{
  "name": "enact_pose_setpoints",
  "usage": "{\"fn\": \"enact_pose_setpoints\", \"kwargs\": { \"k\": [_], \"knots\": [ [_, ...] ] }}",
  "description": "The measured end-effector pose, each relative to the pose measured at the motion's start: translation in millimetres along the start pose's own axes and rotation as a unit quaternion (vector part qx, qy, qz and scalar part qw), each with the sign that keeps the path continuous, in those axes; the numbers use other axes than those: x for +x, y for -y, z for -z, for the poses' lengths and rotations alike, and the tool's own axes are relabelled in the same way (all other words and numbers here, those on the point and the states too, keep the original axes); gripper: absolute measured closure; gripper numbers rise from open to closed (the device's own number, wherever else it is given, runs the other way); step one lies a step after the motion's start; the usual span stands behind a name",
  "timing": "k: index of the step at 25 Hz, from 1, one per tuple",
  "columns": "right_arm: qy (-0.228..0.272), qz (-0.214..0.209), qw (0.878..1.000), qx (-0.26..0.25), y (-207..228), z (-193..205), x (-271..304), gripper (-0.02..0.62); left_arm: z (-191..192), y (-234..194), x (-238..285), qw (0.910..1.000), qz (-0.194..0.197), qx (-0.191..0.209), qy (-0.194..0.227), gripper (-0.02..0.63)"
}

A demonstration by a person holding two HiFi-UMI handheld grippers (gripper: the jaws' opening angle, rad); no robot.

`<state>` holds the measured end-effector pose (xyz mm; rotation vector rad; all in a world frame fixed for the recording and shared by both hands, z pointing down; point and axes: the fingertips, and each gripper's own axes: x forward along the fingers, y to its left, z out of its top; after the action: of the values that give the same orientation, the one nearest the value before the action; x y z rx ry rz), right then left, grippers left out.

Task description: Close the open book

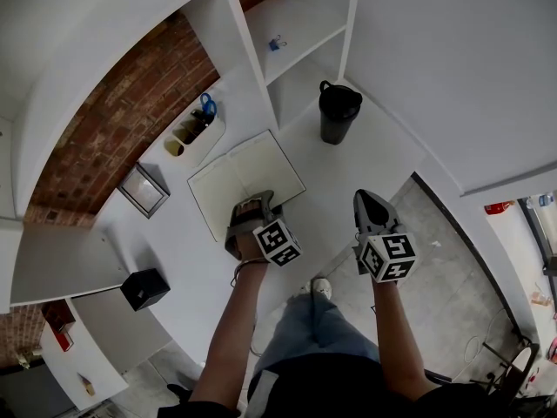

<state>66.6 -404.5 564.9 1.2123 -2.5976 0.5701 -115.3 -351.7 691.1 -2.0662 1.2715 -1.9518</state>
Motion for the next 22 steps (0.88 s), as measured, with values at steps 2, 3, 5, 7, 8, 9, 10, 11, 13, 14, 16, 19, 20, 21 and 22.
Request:
{"fn": "enact_pose_setpoints", "kwargs": {
  "k": [2, 3, 5, 7, 8, 9, 10, 11, 13, 14, 16, 19, 20, 21, 22],
  "knots": [
    [-0.001, -0.001, 1.000, 0.000, -1, 0, 1, 0.597, -1, 0, -2, 1.0000, 0.001, 0.005, -0.002, 0.442],
    [-0.001, -0.001, 1.000, 0.000, -2, 0, 1, 0.597, -1, 1, -2, 1.0000, 0.004, 0.006, -0.002, 0.458],
    [-0.002, -0.001, 1.000, 0.000, -2, 0, 1, 0.597, -2, 5, -1, 0.9999, 0.010, 0.010, -0.003, 0.499],
    [-0.003, 0.001, 1.000, 0.000, -1, 1, 1, 0.597, -2, 7, 1, 0.9998, 0.014, 0.014, -0.006, 0.527],
    [-0.003, 0.001, 1.000, 0.001, 0, 1, 0, 0.597, -2, 7, 1, 0.9998, 0.016, 0.014, -0.006, 0.532],
    [-0.004, 0.002, 1.000, 0.001, 0, 2, 0, 0.597, -2, 8, 1, 0.9997, 0.017, 0.014, -0.006, 0.535],
    [-0.004, 0.003, 1.000, 0.001, 1, 2, 0, 0.597, -2, 8, 2, 0.9997, 0.019, 0.013, -0.004, 0.539],
    [-0.004, 0.004, 1.000, 0.001, 1, 3, -1, 0.597, -2, 8, 2, 0.9997, 0.020, 0.013, -0.003, 0.543],
    [-0.004, 0.005, 1.000, 0.002, 1, 3, -1, 0.597, -3, 8, 2, 0.9997, 0.019, 0.012, 0.000, 0.548],
    [-0.004, 0.005, 1.000, 0.002, 1, 4, -1, 0.597, -3, 8, 1, 0.9998, 0.018, 0.011, 0.001, 0.550],
    [-0.004, 0.005, 1.000, 0.002, 0, 4, -2, 0.597, -2, 11, 1, 0.9998, 0.018, 0.002, 0.008, 0.555],
    [-0.003, 0.003, 1.000, 0.000, -3, 3, -3, 0.597, -3, 10, -1, 0.9995, 0.012, -0.016, 0.023, 0.558],
    [-0.004, 0.002, 1.000, 0.000, -4, 3, -3, 0.597, -4, 7, -4, 0.9993, 0.006, -0.022, 0.028, 0.558],
    [-0.004, 0.001, 1.000, -0.001, -5, 3, -3, 0.597, -4, 5, -6, 0.9990, 0.001, -0.028, 0.034, 0.560],
    [-0.004, 0.000, 1.000, -0.002, -6, 3, -3, 0.597, -5, 3, -8, 0.9986, -0.004, -0.036, 0.039, 0.561]
  ]
}}
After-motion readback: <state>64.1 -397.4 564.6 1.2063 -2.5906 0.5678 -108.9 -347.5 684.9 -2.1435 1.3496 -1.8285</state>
